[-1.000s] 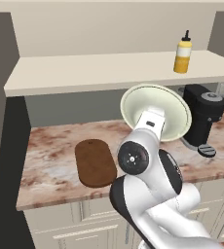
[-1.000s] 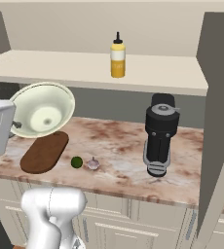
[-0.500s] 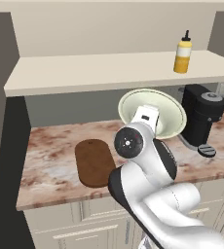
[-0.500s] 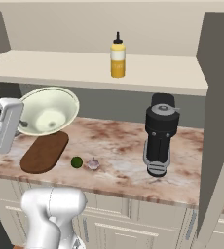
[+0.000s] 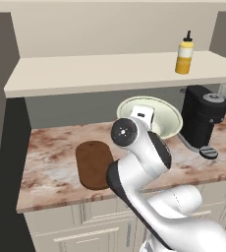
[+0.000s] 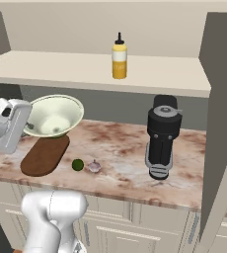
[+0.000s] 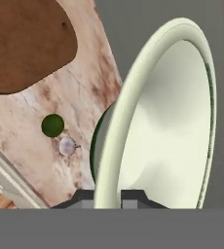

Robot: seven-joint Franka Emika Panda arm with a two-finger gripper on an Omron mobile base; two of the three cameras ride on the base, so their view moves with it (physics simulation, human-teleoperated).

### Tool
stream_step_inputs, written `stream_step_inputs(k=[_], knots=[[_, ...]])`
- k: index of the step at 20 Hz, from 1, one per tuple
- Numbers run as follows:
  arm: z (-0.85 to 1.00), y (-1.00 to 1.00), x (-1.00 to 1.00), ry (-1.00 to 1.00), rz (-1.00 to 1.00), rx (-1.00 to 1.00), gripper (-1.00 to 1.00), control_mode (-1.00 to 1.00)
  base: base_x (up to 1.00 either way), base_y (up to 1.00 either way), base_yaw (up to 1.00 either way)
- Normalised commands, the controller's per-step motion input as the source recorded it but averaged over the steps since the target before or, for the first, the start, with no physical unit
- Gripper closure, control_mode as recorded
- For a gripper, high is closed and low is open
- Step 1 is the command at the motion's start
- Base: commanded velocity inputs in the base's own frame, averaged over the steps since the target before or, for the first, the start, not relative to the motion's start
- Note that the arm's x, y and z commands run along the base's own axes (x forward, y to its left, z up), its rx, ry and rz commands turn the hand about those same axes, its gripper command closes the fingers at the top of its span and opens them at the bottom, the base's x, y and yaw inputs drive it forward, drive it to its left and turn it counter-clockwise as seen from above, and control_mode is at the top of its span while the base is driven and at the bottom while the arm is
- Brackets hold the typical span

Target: Open the cabinet. Place the bowl and condiment on the counter. Then place the lime and garlic on the cutting board.

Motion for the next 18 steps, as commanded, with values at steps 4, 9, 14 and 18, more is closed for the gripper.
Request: stream_step_inputs(k=[4,9,14,18], knots=[[-0.25,0.00,0.26,0.03,0.00,0.00,1.00,-1.00,0.00,0.00,0.00],[-0.24,0.00,0.28,0.00,0.00,0.00,1.00,-1.00,0.00,0.00,0.00],[-0.24,0.00,0.32,0.00,0.00,0.00,1.00,-1.00,0.00,0.00,0.00],[-0.25,0.00,0.37,0.00,0.00,0.00,1.00,-1.00,0.00,0.00,0.00]])
